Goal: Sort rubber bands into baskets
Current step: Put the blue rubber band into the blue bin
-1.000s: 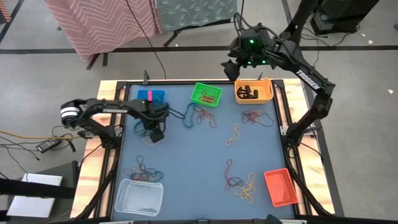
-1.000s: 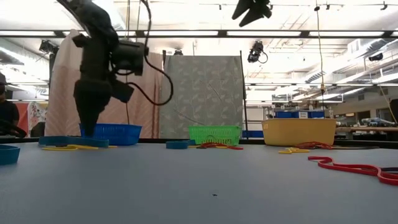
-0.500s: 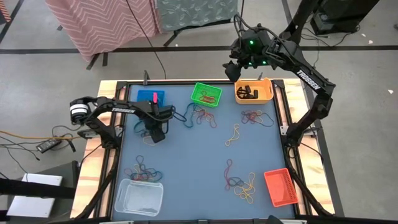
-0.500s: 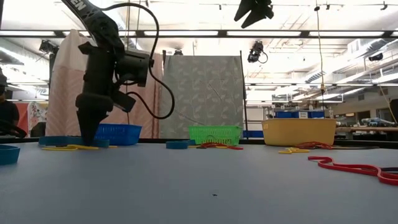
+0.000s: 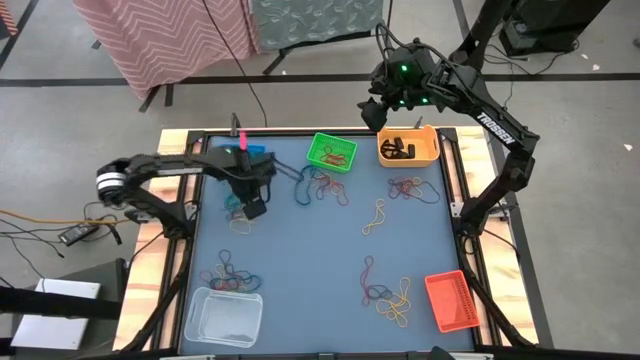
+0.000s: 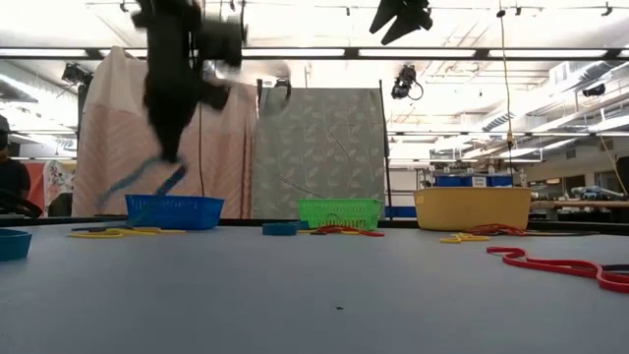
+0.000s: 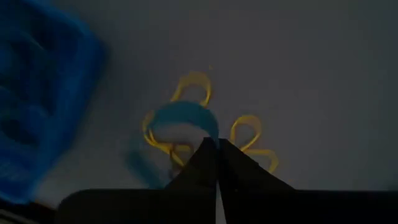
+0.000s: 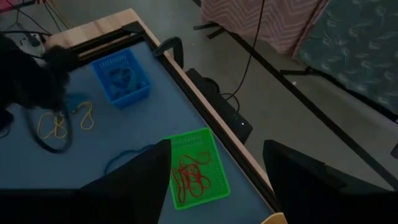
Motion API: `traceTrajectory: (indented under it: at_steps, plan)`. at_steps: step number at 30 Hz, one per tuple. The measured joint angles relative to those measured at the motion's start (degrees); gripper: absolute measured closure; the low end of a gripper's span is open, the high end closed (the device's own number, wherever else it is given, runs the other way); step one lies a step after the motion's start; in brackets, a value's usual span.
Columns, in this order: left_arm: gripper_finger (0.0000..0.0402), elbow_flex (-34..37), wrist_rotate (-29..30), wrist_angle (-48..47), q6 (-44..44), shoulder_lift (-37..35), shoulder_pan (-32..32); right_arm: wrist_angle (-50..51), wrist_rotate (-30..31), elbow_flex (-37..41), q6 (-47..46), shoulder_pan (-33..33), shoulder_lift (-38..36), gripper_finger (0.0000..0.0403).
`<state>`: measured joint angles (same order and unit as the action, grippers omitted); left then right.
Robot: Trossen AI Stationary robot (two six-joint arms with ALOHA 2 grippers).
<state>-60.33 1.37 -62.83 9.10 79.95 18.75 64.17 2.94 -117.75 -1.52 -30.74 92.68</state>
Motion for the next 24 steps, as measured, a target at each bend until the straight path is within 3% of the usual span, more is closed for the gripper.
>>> traceTrajectory:
  at_steps: [6,11,19,24]
  plan:
    - [0.0399,-11.9,0.6,-1.4,-0.4,-5.7,0.9,0.0,0.0,0.0,0.0,0.0,0.0,0.0137]
    - [0.0400,-16.5,8.1,-2.2,-3.5,-6.6,4.2,0.1,0.0,0.0,0.0,0.0,0.0,0.0137]
    - [0.0400,-11.2,11.1,-3.6,-7.2,-6.5,14.2,0.3,-1.5,0.0,0.0,0.2,0.0,0.0137]
    - [0.0400,-3.1,10.4,4.8,-7.5,-6.5,19.1,0.3,-1.5,0.0,0.0,0.7,0.0,0.0137]
